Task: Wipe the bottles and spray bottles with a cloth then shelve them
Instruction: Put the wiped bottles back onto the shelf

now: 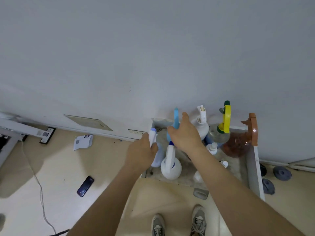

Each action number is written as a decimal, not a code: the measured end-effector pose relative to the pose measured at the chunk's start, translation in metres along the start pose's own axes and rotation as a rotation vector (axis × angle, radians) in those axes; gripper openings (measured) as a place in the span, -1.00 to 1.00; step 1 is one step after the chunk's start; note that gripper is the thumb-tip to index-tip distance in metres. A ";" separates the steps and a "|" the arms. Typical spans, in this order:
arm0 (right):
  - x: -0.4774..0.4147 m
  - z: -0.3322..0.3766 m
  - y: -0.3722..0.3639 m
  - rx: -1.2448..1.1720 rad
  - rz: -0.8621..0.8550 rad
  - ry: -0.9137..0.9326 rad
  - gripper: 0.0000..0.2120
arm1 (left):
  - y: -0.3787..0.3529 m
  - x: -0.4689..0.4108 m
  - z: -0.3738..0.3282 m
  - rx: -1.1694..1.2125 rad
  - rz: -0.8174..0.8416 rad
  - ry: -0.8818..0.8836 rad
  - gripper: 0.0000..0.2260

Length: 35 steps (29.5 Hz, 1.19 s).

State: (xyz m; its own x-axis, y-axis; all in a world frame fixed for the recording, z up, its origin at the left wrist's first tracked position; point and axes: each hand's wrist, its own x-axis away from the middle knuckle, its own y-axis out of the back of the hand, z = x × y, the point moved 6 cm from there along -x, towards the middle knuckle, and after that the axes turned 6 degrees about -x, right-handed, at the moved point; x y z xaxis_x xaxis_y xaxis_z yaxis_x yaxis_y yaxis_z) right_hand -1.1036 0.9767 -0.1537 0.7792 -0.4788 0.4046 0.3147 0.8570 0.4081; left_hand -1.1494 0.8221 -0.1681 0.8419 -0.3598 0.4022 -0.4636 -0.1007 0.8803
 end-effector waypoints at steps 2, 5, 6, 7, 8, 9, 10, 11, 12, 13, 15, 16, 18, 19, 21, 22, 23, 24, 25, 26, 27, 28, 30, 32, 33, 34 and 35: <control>-0.020 -0.004 -0.008 0.056 -0.002 -0.060 -0.65 | 0.009 -0.003 -0.005 0.006 -0.087 -0.015 -0.80; -0.037 -0.014 -0.016 0.167 0.011 -0.070 -0.66 | 0.034 -0.014 -0.019 -0.024 -0.208 -0.045 -0.79; -0.040 -0.016 -0.016 0.180 -0.002 -0.064 -0.67 | 0.041 -0.022 -0.023 -0.026 -0.235 -0.046 -0.79; -0.041 -0.018 -0.016 0.174 -0.017 -0.064 -0.68 | 0.046 -0.030 -0.028 -0.041 -0.237 -0.045 -0.78; -0.042 -0.020 -0.015 0.158 -0.030 -0.061 -0.69 | 0.047 -0.041 -0.033 -0.072 -0.225 -0.051 -0.77; -0.042 -0.022 -0.015 0.148 -0.039 -0.058 -0.71 | 0.045 -0.051 -0.038 -0.107 -0.203 -0.059 -0.75; -0.041 -0.023 -0.015 0.150 -0.052 -0.050 -0.71 | 0.039 -0.059 -0.042 -0.129 -0.179 -0.061 -0.73; -0.041 -0.024 -0.015 0.166 -0.073 -0.040 -0.72 | 0.033 -0.065 -0.044 -0.130 -0.160 -0.058 -0.73; -0.041 -0.024 -0.015 0.189 -0.101 -0.026 -0.73 | 0.027 -0.068 -0.047 -0.120 -0.156 -0.051 -0.73; -0.041 -0.024 -0.014 0.218 -0.131 -0.013 -0.73 | 0.022 -0.069 -0.048 -0.105 -0.162 -0.042 -0.73; -0.042 -0.022 -0.014 0.265 -0.170 0.010 -0.74 | 0.017 -0.068 -0.045 -0.066 -0.187 -0.031 -0.72; -0.042 -0.020 -0.014 0.270 -0.163 0.010 -0.74 | 0.015 -0.067 -0.043 -0.037 -0.196 -0.023 -0.72; -0.041 -0.017 -0.013 0.227 -0.106 -0.008 -0.77 | 0.013 -0.068 -0.037 0.018 -0.184 -0.006 -0.71; -0.040 -0.016 -0.014 0.180 -0.064 -0.023 -0.77 | 0.012 -0.069 -0.035 0.044 -0.160 0.003 -0.70; -0.034 -0.013 -0.012 0.064 0.007 -0.051 -0.73 | 0.014 -0.064 -0.032 0.094 -0.098 0.022 -0.62; -0.029 -0.010 -0.010 0.013 0.032 -0.054 -0.70 | 0.020 -0.058 -0.032 0.107 -0.104 0.025 -0.58; -0.022 -0.007 -0.006 -0.017 0.046 -0.047 -0.68 | 0.028 -0.050 -0.031 0.110 -0.156 0.020 -0.55; -0.015 -0.005 0.000 -0.029 0.053 -0.031 -0.68 | 0.039 -0.037 -0.030 0.114 -0.237 0.009 -0.56; -0.004 -0.003 0.006 -0.019 0.052 -0.004 -0.70 | 0.046 -0.022 -0.028 0.144 -0.306 -0.017 -0.61; 0.008 -0.002 0.014 0.014 0.042 0.030 -0.75 | 0.048 -0.009 -0.029 0.199 -0.311 -0.066 -0.70; 0.021 -0.002 0.020 0.065 0.031 0.069 -0.80 | 0.043 0.001 -0.032 0.279 -0.236 -0.131 -0.77; 0.034 -0.003 0.023 0.127 0.031 0.098 -0.84 | 0.032 0.010 -0.037 0.352 -0.106 -0.204 -0.79; 0.054 -0.012 0.018 0.228 0.095 0.097 -0.80 | 0.011 0.024 -0.049 0.367 0.095 -0.417 -0.54; 0.064 -0.027 -0.006 0.286 0.246 0.022 -0.68 | -0.003 0.027 -0.053 0.180 0.182 -0.570 -0.37; 0.067 -0.034 -0.021 0.331 0.307 0.009 -0.60 | -0.005 0.025 -0.052 0.065 0.191 -0.597 -0.38; 0.069 -0.040 -0.035 0.388 0.324 0.020 -0.53 | -0.006 0.023 -0.049 -0.030 0.186 -0.610 -0.41; 0.069 -0.042 -0.045 0.437 0.286 0.047 -0.51 | -0.007 0.020 -0.045 -0.096 0.162 -0.614 -0.44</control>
State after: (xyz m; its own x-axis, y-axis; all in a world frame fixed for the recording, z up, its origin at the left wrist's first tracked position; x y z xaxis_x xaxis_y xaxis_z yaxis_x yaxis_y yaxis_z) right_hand -1.0410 0.9135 -0.1786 0.8274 -0.2197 0.5168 -0.1618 0.7880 0.5941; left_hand -1.1168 0.8573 -0.1547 0.4385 -0.8320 0.3399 -0.5210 0.0728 0.8505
